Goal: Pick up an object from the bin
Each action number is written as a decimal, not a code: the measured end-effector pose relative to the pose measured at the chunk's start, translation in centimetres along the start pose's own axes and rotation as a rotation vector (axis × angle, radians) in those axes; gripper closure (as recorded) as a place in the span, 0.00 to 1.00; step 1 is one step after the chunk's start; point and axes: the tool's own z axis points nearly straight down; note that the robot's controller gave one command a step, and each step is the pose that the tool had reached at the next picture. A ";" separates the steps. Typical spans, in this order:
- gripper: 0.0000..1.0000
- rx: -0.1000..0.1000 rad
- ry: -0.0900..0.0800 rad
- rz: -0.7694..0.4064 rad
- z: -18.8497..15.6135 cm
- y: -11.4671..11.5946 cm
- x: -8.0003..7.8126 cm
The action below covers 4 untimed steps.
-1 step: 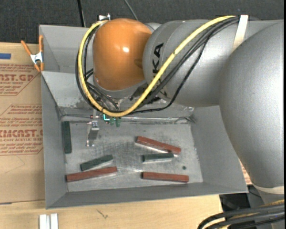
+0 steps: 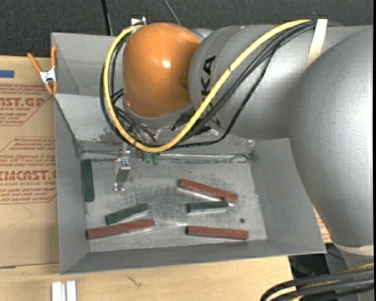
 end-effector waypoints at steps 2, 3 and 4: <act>1.00 0.000 0.008 -0.037 14.1 -7.9 7.8; 1.00 0.000 0.008 -0.037 14.1 -7.9 7.8; 1.00 -0.010 -0.004 -0.196 14.1 -10.8 7.1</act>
Offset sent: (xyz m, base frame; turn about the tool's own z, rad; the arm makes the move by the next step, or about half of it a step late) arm -0.0773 -0.0804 -0.1439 -0.0349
